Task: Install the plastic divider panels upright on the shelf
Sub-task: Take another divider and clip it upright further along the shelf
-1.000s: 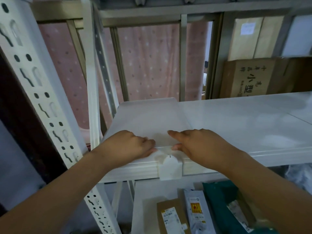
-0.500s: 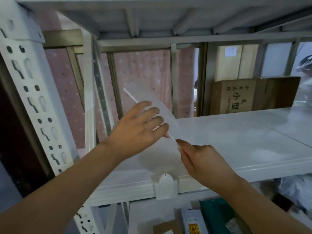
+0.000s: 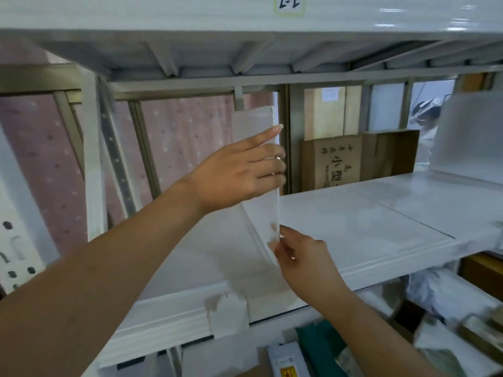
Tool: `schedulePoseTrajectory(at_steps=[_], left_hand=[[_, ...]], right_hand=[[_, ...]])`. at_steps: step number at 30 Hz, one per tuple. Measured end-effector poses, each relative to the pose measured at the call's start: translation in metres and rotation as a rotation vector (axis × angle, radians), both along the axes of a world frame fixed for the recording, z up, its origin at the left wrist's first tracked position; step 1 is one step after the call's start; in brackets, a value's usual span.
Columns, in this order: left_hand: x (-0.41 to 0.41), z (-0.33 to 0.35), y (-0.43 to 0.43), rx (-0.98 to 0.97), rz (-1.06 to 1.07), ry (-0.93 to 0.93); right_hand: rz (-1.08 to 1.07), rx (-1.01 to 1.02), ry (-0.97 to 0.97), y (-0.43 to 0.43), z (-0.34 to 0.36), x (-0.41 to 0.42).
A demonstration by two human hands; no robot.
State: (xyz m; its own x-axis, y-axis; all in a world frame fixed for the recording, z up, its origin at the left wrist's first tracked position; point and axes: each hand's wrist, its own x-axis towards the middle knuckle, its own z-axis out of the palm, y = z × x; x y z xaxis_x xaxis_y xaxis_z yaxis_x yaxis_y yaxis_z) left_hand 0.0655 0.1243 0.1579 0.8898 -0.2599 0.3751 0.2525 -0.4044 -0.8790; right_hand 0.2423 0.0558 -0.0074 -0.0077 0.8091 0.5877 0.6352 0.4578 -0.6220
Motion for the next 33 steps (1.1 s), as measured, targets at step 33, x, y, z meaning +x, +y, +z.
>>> schedulePoseTrajectory(at_steps=[33], left_hand=[[0.343, 0.006, -0.002, -0.146, -0.332, 0.017]], right_hand=[[-0.174, -0.072, 0.246, -0.031, -0.003, 0.324]])
